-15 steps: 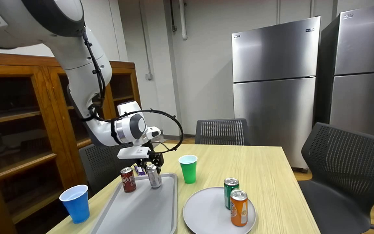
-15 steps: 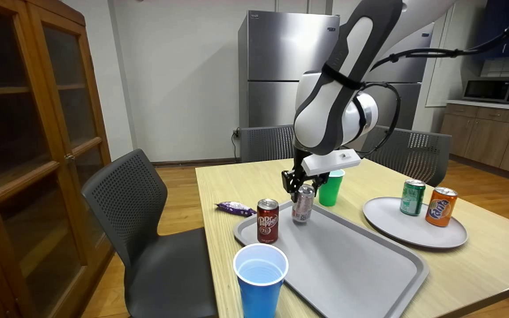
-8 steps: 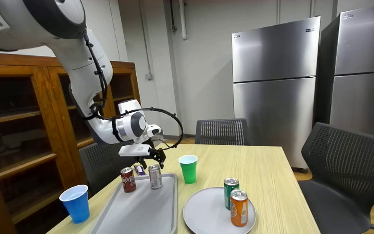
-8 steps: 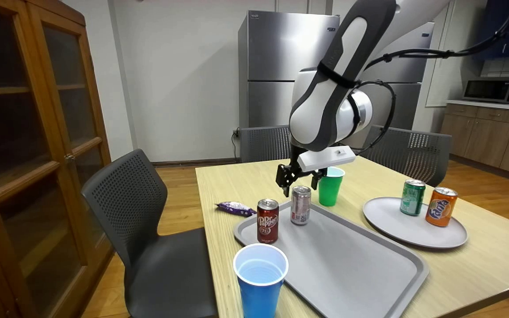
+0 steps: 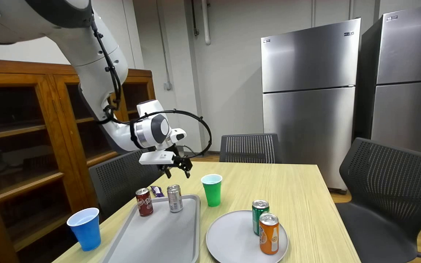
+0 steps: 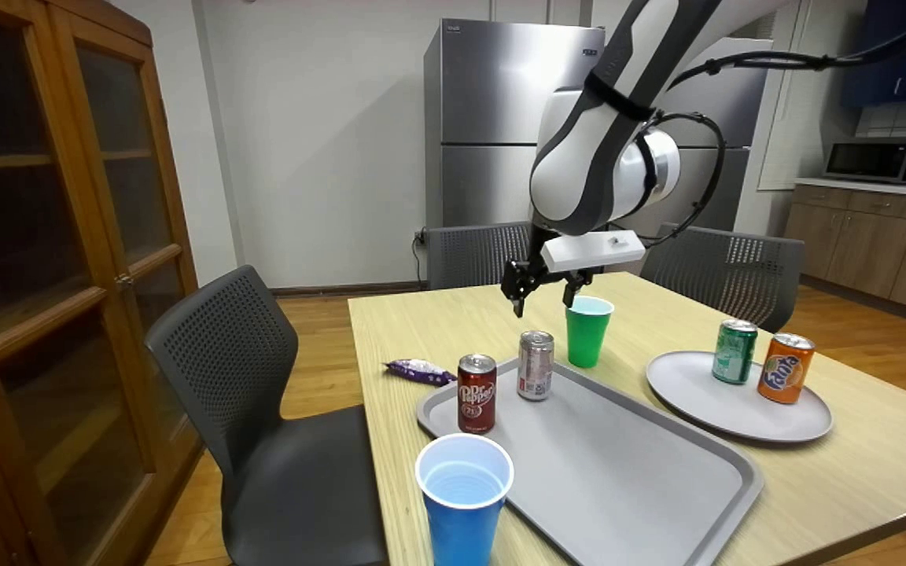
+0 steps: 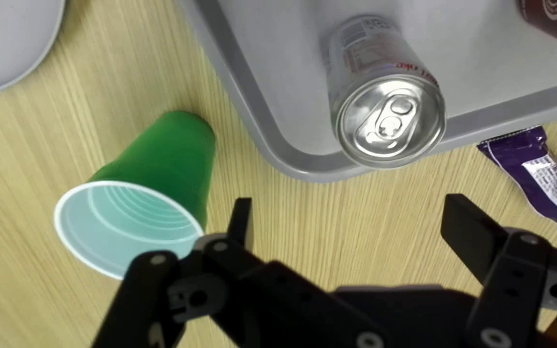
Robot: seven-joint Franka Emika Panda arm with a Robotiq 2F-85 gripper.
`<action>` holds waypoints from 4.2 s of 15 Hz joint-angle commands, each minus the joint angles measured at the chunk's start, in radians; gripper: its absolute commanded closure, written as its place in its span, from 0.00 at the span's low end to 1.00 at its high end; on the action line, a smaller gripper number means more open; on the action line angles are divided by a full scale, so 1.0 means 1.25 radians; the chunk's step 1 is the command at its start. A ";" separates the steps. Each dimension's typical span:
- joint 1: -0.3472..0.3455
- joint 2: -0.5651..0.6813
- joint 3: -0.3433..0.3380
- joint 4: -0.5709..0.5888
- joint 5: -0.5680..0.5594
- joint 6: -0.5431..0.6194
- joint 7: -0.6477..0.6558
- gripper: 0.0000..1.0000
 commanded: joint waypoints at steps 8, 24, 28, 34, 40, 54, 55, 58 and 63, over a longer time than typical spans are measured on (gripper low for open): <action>-0.133 -0.194 -0.001 -0.185 0.013 0.074 -0.095 0.00; -0.312 -0.238 -0.044 -0.268 0.067 0.109 -0.183 0.00; -0.339 -0.209 -0.050 -0.251 0.083 0.104 -0.198 0.00; -0.377 -0.148 -0.042 -0.209 0.126 0.101 -0.214 0.00; -0.399 -0.083 -0.034 -0.151 0.151 0.092 -0.215 0.00; -0.422 0.040 -0.016 -0.048 0.151 0.072 -0.215 0.00; -0.425 0.045 -0.011 -0.040 0.152 0.071 -0.216 0.00; -0.430 0.061 0.000 -0.023 0.153 0.068 -0.219 0.00; -0.441 0.077 0.013 -0.007 0.153 0.067 -0.222 0.26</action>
